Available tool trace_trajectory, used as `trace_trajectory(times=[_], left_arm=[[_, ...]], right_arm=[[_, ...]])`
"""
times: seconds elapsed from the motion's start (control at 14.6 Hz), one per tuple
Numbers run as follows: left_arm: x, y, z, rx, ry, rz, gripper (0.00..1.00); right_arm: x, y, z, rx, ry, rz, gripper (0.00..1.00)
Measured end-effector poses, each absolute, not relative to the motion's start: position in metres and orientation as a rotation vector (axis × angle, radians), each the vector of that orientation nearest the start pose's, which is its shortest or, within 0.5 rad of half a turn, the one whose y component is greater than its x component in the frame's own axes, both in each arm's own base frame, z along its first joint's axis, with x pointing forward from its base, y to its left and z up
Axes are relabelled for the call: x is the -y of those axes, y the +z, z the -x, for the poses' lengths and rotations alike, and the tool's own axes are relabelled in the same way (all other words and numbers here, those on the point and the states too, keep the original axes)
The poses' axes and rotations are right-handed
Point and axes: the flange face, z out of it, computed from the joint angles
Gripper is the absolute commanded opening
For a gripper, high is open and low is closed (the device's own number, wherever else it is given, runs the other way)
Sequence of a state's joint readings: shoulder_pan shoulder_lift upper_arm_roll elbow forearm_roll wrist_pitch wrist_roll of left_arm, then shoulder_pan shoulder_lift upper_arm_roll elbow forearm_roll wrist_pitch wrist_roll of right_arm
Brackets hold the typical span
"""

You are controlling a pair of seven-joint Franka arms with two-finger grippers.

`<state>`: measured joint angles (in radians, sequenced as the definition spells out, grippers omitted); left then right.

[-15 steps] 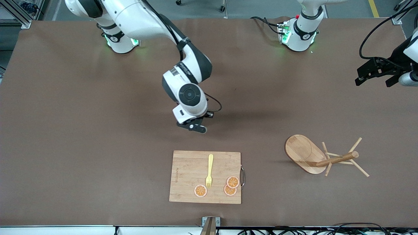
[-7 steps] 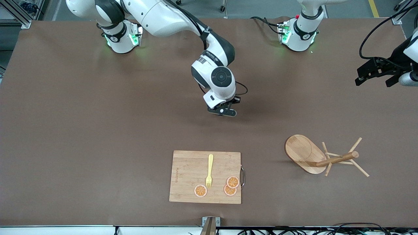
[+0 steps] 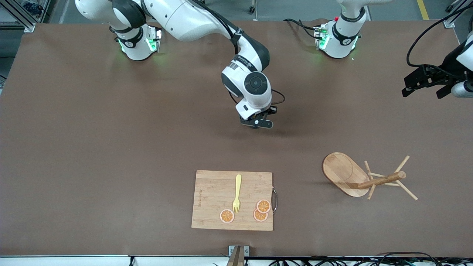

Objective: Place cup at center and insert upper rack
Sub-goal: 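Carry the held mug with the right gripper to the table center, then set the mug down, open the right gripper while the left gripper rises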

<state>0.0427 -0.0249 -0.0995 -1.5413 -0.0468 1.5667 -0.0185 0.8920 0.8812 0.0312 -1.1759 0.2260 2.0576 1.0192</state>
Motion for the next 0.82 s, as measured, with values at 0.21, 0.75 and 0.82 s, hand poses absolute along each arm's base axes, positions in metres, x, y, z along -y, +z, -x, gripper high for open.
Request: trace_trajectory(times=[0.21, 0.75, 0.82], left_arm=[[0.037, 0.652, -0.546, -0.064, -0.078, 3.186, 1.0], [0.049, 0.654, -0.542, -0.087, -0.061, 3.236, 1.0], [0.059, 0.656, -0.538, -0.113, -0.059, 3.243, 1.0]], right_arm=[[-0.613, 0.264, -0.462, -0.483, 0.288, 2.938, 1.0], [-0.564, 0.334, -0.524, -0.694, 0.311, 2.895, 1.0], [-0.531, 0.356, -0.549, -0.713, 0.335, 2.907, 1.0]])
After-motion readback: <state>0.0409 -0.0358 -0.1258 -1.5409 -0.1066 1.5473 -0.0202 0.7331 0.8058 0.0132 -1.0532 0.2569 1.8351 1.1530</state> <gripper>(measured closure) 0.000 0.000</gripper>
